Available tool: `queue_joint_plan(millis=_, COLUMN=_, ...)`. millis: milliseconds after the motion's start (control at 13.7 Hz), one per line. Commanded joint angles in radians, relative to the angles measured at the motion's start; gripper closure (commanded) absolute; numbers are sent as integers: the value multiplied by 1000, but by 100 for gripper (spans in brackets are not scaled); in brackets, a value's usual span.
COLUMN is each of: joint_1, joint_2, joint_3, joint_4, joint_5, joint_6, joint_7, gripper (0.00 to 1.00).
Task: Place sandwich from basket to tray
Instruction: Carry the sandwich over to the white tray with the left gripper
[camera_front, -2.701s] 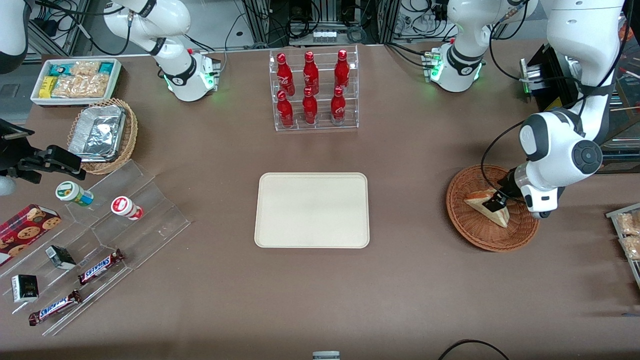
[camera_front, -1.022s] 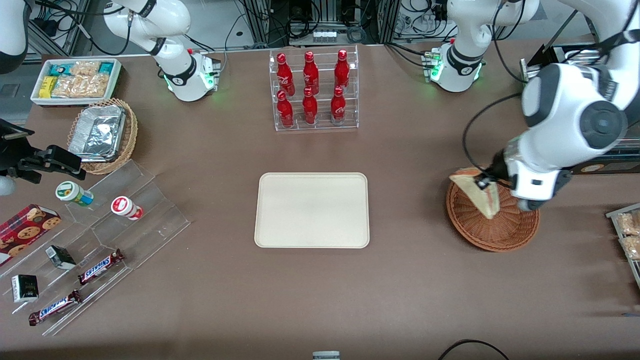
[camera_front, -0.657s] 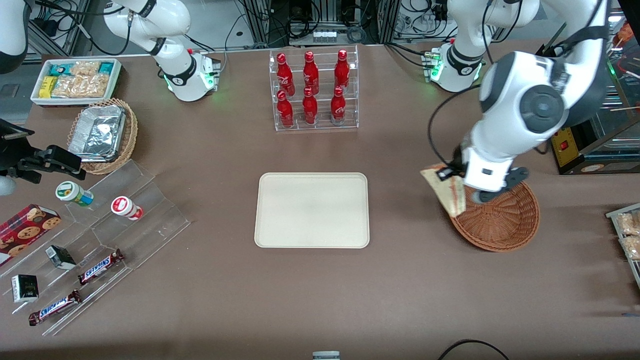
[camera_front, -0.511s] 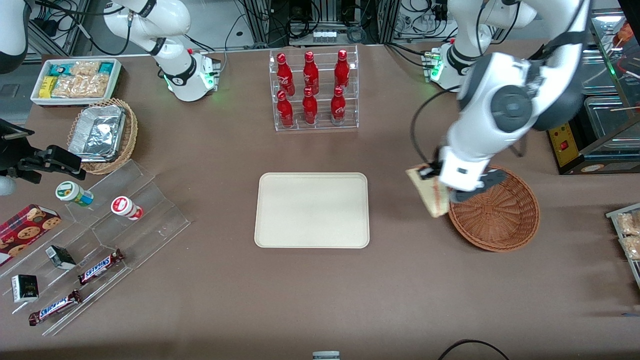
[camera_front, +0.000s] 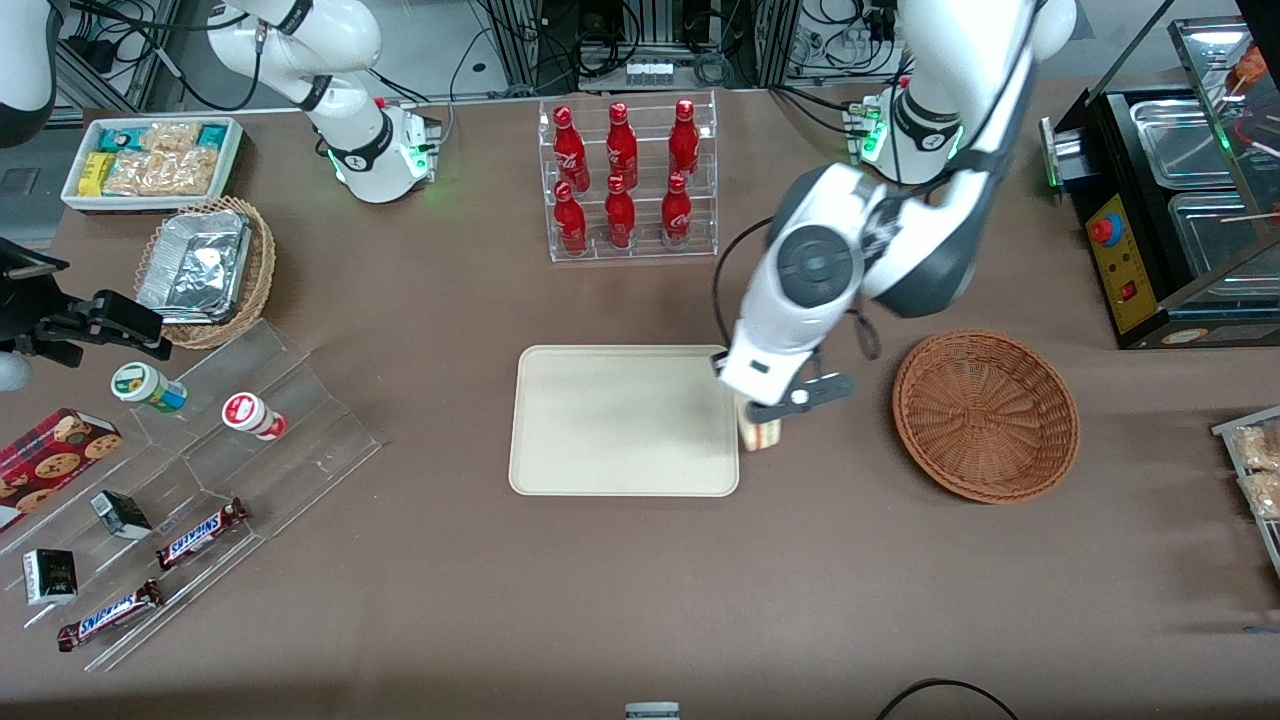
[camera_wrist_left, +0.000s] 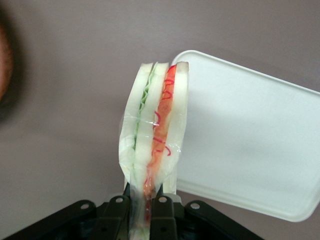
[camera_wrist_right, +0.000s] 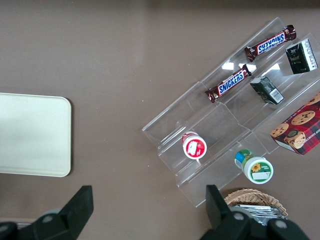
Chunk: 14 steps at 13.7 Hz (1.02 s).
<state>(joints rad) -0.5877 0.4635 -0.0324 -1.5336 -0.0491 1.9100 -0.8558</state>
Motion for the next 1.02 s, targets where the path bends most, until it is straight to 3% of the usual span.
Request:
queue_joint_plan(millis=0, joint_1=-63, joint_2=89, joint_3=14, joint_4=53, joint_5=44, joint_6=58, joint_7=-14, gripper=93)
queue_joint_plan(millis=949, joint_1=-129, joint_2=245, joint_3=14, joint_4=53, joint_5=103, joint_6=231, joint_7=-22, gripper=90)
